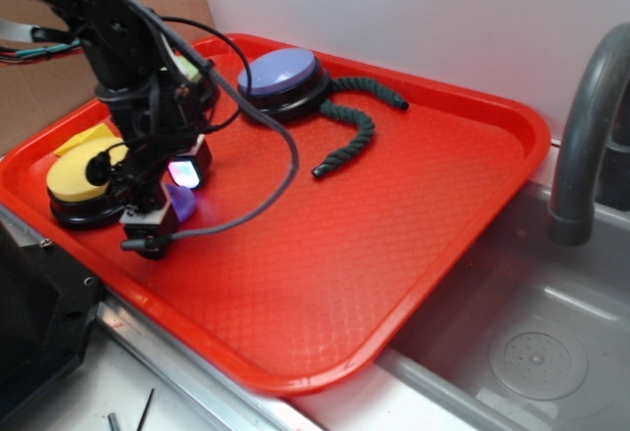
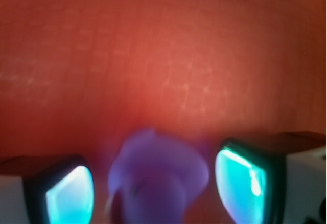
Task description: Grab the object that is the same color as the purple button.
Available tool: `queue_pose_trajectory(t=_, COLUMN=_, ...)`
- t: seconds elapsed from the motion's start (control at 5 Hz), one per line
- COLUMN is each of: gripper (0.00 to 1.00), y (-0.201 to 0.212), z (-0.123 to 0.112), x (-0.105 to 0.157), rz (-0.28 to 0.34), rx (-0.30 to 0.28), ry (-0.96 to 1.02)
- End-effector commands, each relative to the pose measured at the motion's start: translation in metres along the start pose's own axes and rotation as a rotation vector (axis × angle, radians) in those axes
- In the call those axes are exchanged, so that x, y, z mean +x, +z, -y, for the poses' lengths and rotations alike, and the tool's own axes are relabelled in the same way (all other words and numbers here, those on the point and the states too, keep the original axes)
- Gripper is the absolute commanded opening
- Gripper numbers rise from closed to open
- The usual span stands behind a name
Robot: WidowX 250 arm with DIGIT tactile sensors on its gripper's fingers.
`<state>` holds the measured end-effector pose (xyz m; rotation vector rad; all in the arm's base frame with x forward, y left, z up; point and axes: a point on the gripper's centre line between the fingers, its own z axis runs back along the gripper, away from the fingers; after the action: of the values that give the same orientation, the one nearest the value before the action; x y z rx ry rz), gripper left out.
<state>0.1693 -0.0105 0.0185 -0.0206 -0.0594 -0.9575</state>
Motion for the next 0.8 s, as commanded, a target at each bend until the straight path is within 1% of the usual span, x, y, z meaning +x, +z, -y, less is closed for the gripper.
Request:
queue_pose_trajectory(t=0.0, gripper=0.0, y=0.003, z=-0.004, x=0.005, rz=0.034, rx=0.013, ry=0.025)
queue_pose_trajectory(t=0.2, gripper=0.0, y=0.006, z=-0.003, x=0.003, rz=0.037, rx=-0.002, ry=0.019)
queue_pose_trajectory(t=0.4, gripper=0.0, y=0.035, z=-0.002, x=0.013, rz=0.012, rx=-0.002, ry=0.099)
queue_pose_trajectory(t=0.6, gripper=0.0, y=0.081, z=0.002, x=0.063, rz=-0.101, rx=0.092, ry=0.181)
